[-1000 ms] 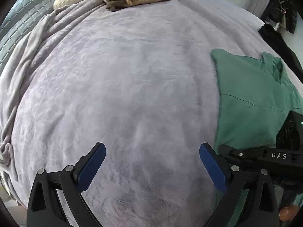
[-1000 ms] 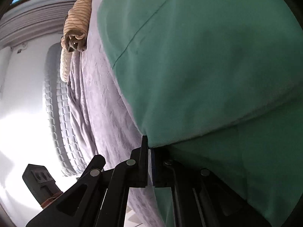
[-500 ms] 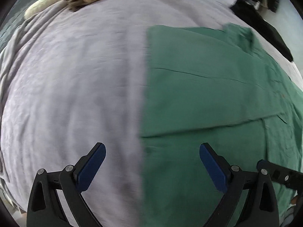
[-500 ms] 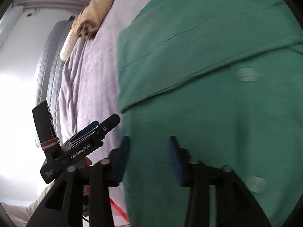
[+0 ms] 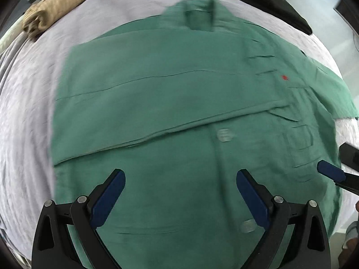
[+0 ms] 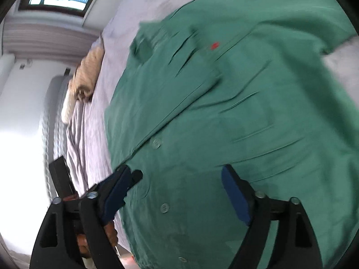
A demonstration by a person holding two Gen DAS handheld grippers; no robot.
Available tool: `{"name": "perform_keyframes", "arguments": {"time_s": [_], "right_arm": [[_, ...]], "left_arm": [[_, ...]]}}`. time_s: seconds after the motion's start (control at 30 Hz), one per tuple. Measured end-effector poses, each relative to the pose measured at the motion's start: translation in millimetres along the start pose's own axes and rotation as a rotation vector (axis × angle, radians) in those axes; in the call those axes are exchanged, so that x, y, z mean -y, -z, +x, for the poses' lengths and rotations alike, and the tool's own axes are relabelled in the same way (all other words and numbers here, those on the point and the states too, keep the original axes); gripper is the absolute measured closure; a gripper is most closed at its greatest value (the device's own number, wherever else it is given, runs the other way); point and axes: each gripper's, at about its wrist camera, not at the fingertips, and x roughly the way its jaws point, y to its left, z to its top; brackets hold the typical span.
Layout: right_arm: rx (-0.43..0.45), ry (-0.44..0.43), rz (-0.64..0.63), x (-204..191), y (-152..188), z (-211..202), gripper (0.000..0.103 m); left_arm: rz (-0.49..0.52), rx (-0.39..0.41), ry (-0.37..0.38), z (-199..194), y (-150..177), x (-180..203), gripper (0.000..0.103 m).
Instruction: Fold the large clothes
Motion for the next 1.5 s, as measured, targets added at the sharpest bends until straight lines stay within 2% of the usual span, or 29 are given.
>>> {"name": "perform_keyframes", "arguments": {"time_s": [0.03, 0.3, 0.5, 0.57, 0.63, 0.87, 1.07, 1.27, 1.33, 1.37, 1.4, 1.43, 1.47, 1.5], "right_arm": [[0.01, 0.0, 0.003, 3.1, -2.3, -4.3, 0.0], [0.074, 0.033, 0.065, 51.7, -25.2, -47.0, 0.0], [0.093, -0.013, 0.142, 89.7, -38.8, -67.8, 0.0], [0.099, 0.019, 0.147, 101.1, -45.7, -79.3, 0.0], [0.137, 0.072, 0.167, 115.3, -54.7, -96.2, 0.0], [0.317, 0.116, 0.338, 184.1, -89.6, -160.7, 0.0], [0.467, 0.057, 0.437, 233.7, -118.0, -195.8, 0.0], [0.553, -0.02, 0.49, 257.2, -152.7, -205.1, 0.003], [0.57, -0.043, 0.512, 260.2, -161.6, -203.6, 0.011], [0.568, -0.059, 0.528, 263.6, -165.5, -203.0, 0.025], [0.557, -0.077, 0.551, 267.9, -168.7, -201.3, 0.046], [0.543, -0.093, 0.575, 271.9, -171.4, -198.7, 0.06], [0.531, -0.103, 0.591, 274.5, -173.3, -195.8, 0.086], [0.529, -0.105, 0.599, 274.5, -173.9, -194.1, 0.098]], "left_arm": [[0.007, 0.0, 0.002, 0.1, -1.5, 8.1, 0.004], [0.05, -0.025, 0.01, 11.8, -11.4, 62.3, 0.004], [0.075, -0.037, 0.014, 18.0, -20.2, 92.2, 0.004], [0.074, -0.035, 0.019, 19.0, -24.2, 100.6, 0.004], [0.074, -0.034, 0.026, 20.1, -28.8, 109.2, 0.004], [0.09, -0.03, 0.028, 22.6, -35.2, 133.0, 0.004], [0.098, -0.043, 0.016, 30.3, -43.3, 153.3, 0.004], [0.093, -0.044, 0.005, 37.3, -56.8, 173.6, 0.004], [0.088, -0.044, 0.005, 30.0, -52.1, 167.6, 0.004], [0.086, -0.043, 0.004, 29.1, -53.1, 165.7, 0.004], [0.083, -0.042, 0.003, 27.7, -53.5, 164.0, 0.004], [0.08, -0.041, 0.002, 26.0, -53.7, 162.1, 0.004], [0.077, -0.041, 0.001, 26.1, -56.2, 160.3, 0.004], [0.072, -0.04, 0.0, 25.0, -57.8, 159.4, 0.004]]}}
